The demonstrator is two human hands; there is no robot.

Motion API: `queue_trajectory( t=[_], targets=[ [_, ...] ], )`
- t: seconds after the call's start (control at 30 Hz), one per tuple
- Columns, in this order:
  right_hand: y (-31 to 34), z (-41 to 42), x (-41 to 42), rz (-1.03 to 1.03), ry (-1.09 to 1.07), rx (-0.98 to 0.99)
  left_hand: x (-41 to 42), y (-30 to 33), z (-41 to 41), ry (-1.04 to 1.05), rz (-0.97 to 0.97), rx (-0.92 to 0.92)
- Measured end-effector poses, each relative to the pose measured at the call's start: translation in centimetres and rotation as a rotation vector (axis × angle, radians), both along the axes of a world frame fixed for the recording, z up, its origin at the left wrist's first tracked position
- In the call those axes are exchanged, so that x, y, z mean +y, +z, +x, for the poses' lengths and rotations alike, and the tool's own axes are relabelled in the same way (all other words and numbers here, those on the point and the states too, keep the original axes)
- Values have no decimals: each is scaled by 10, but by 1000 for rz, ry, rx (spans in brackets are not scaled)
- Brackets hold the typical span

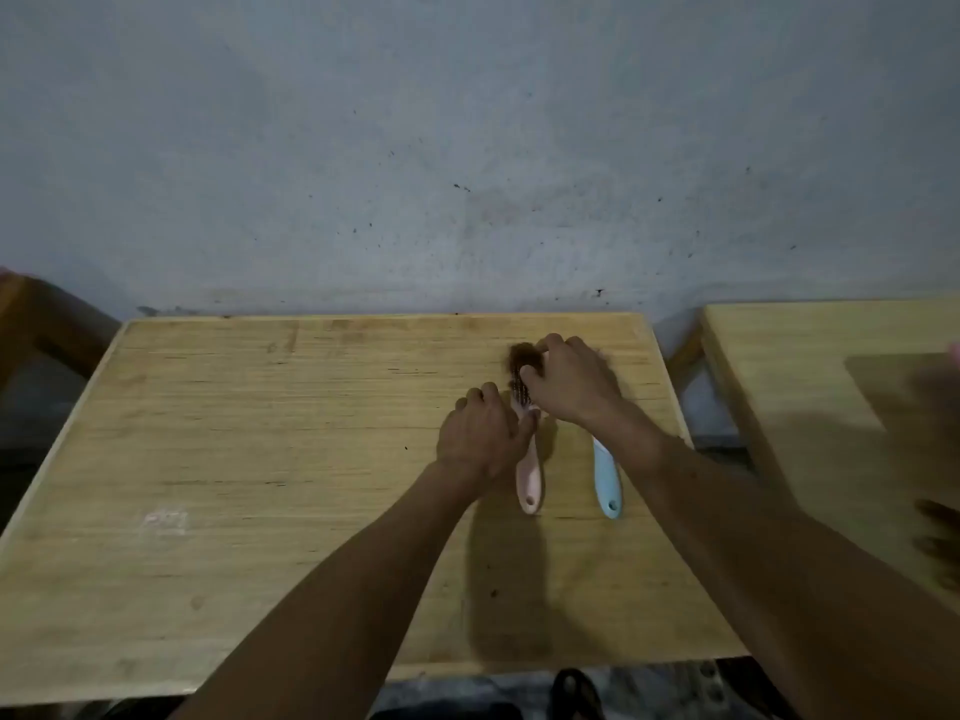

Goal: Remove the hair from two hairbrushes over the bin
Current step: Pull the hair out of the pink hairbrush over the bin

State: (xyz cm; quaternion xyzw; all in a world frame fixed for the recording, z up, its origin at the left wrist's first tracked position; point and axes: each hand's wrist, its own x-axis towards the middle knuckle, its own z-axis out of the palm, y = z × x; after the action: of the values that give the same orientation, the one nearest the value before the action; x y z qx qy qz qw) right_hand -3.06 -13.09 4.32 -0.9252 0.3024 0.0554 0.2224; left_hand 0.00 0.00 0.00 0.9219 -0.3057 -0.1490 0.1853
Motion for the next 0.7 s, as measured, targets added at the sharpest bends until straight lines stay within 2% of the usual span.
queue_trajectory(
  t=[0.17,0.27,0.5,0.7],
  targets=[
    [-24,13,-5,-16,-65,1,-6,-25,-1,-54,-18,-116],
    [-37,21,-8,0,-82,-28,-7,-38,2,-57,-92,-156],
    [-51,27,-4,81,-170,-178,2,-53,9,-70,-233,-105],
    [-51,17,13,49,-177,-290,21,-57,6,-57,-318,-121]
  ],
)
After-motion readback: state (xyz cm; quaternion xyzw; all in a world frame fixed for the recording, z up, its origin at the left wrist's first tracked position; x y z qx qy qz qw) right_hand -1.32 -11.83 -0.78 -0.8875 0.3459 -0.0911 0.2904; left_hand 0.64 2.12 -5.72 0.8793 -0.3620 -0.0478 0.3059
